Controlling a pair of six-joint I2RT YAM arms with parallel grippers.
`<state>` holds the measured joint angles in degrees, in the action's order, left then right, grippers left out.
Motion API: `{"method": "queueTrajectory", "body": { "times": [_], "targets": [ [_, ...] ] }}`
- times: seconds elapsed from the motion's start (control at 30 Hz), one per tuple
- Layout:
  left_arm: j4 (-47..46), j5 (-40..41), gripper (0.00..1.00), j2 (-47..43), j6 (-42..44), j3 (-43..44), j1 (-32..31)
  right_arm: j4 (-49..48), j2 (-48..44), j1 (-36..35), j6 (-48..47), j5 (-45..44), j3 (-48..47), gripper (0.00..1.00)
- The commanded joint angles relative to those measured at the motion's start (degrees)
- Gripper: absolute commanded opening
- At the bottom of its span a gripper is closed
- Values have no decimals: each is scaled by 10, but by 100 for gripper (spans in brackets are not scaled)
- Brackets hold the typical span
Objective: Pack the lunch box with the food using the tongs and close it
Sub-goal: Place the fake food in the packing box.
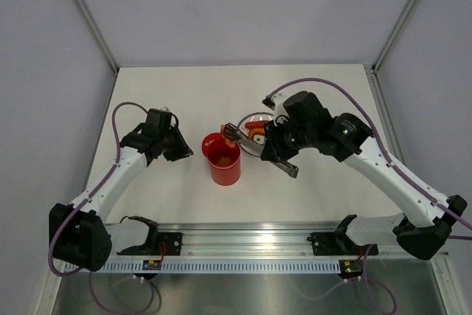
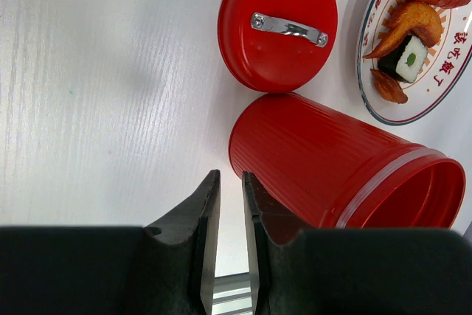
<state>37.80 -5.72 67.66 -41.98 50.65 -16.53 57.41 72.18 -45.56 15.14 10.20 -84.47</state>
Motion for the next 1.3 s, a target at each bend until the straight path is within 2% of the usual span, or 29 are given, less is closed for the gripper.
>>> {"method": "queueTrajectory", "body": {
  "times": [0.0, 0.47, 0.57, 0.7, 0.83, 1.27],
  "targets": [
    [-11, -2, 21, 0, 7, 6, 4, 2, -4, -11, -19, 46, 18, 0],
    [-13, -3, 21, -5, 9, 0, 4, -26, 24, -26, -17, 25, 34, 0],
    [-14, -2, 21, -7, 8, -5, 4, -28, 29, -26, -15, 24, 34, 7],
    [-20, -6, 21, -11, 12, -6, 4, -32, 32, -26, -13, 24, 35, 22],
    [-19, -2, 22, -17, 16, -3, 4, -34, 34, -26, -14, 23, 34, 30],
    [-17, 1, 22, -12, 20, 3, 3, -39, 46, -26, -15, 22, 25, 39]
  ]
}}
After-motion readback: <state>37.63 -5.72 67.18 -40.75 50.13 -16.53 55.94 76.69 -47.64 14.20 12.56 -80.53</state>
